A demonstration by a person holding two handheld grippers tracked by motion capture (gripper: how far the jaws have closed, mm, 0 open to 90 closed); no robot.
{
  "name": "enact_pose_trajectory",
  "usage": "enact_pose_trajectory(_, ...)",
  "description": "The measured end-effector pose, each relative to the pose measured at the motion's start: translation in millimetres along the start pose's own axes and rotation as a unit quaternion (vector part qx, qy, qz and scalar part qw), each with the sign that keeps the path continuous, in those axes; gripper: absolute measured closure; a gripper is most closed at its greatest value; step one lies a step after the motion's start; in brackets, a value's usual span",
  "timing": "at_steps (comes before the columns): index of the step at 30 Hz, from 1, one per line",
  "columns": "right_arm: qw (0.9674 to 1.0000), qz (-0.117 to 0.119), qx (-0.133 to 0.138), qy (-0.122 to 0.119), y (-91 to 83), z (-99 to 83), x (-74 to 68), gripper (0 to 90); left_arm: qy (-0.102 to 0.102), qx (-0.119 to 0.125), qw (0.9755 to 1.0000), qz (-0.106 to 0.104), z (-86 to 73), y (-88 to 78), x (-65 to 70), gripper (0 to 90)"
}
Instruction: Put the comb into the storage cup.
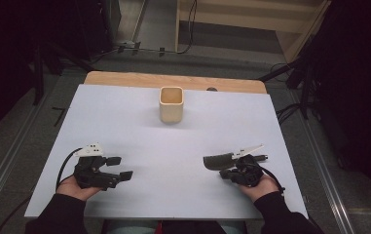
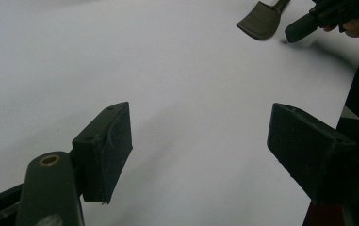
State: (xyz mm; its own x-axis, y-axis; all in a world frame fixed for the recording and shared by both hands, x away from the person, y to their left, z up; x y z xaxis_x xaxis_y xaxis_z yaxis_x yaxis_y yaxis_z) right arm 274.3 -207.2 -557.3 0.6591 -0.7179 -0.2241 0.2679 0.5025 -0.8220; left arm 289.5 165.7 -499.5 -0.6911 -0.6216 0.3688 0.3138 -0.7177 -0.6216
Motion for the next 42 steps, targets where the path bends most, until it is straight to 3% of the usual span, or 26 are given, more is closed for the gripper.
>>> enact_pose_trajectory(7, 1.0000, 0.006, -0.002, 0.001, 5.8, 5.5, 5.5, 87.5, 0.001, 0.000, 1.0000, -0.001, 0.0, 0.1, 0.3, 23.2)
enact_pose_trajectory(19, 0.9999, -0.010, 0.003, -0.005, 10.7, 17.9, 14.6, 87.5, 0.001, -0.002, 1.0000, -0.001, -0.3, 0.1, 0.8, 23.2)
enact_pose_trajectory(42, 0.9996, -0.023, 0.016, 0.005, 19.3, 39.0, 35.5, 87.5, 0.002, -0.003, 1.0000, -0.001, -0.7, 0.6, 1.1, 23.2)
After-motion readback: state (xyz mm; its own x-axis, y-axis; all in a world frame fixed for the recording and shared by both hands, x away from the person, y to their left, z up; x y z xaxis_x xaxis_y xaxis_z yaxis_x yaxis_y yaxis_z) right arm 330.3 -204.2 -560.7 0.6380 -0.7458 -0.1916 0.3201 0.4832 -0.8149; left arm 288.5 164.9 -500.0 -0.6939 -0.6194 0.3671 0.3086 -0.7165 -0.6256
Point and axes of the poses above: each handheld gripper's, and its own axes: y roughly forward along the jaws, z roughly out of its top, x roughly to its right, the point moved 7 cm from there along y, roughly forward along the jaws, and after that the axes turned 5 degrees about -y, right-handed, at the moved point
